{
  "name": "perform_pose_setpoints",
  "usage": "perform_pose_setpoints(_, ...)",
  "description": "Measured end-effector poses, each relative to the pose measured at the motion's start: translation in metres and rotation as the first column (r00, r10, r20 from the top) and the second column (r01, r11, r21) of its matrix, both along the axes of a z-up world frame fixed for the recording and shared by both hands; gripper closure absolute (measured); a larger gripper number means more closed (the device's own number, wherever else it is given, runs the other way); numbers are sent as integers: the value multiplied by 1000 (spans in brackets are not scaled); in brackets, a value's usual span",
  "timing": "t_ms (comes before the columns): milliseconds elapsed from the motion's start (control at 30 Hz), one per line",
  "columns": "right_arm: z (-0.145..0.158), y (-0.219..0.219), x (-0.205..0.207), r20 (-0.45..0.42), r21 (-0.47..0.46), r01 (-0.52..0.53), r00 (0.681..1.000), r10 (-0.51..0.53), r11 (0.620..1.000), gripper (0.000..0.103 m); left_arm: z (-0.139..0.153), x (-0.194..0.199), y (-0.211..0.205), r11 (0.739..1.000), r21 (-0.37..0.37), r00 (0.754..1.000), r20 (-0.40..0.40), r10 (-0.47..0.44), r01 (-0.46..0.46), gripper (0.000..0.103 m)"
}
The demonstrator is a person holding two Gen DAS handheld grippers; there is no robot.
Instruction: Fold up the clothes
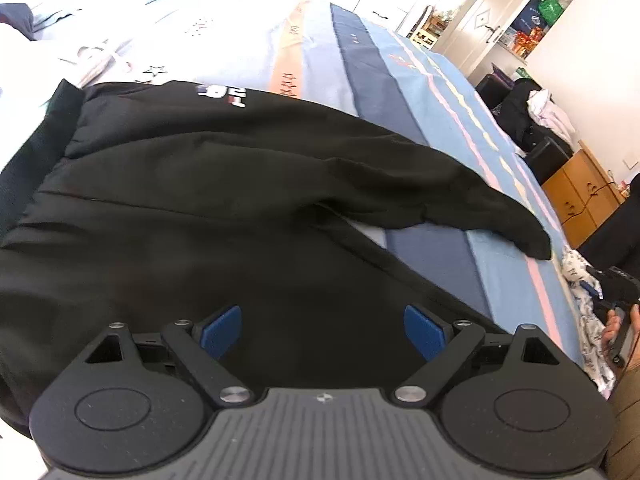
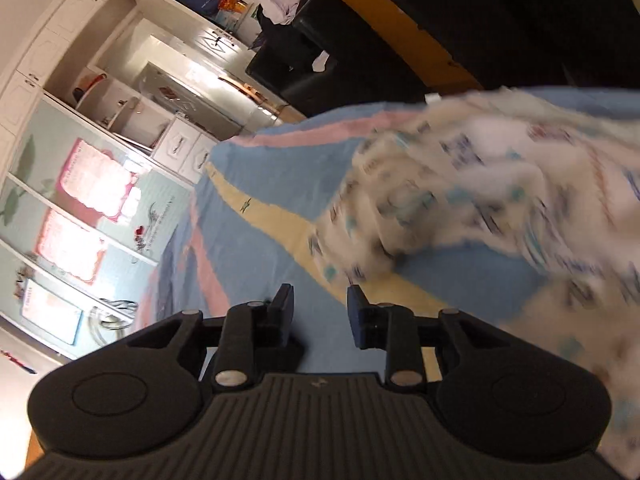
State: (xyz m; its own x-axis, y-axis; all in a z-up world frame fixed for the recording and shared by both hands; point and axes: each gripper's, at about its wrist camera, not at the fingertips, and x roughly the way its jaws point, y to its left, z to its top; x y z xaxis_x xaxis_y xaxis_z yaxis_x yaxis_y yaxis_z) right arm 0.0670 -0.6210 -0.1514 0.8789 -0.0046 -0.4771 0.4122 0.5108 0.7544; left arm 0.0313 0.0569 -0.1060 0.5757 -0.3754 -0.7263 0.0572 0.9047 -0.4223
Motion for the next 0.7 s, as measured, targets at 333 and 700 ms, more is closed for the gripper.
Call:
perform_pose_setpoints(333, -18, 46, 61, -73, 107, -40, 996, 48, 994, 54, -5, -7, -21, 999, -33, 999, -21, -36, 36, 13)
perform_pose_setpoints(700, -36, 49, 93, -30, 118, -43, 998, 47, 992, 62, -19, -2, -23, 998, -40, 997, -57, -43, 41, 13)
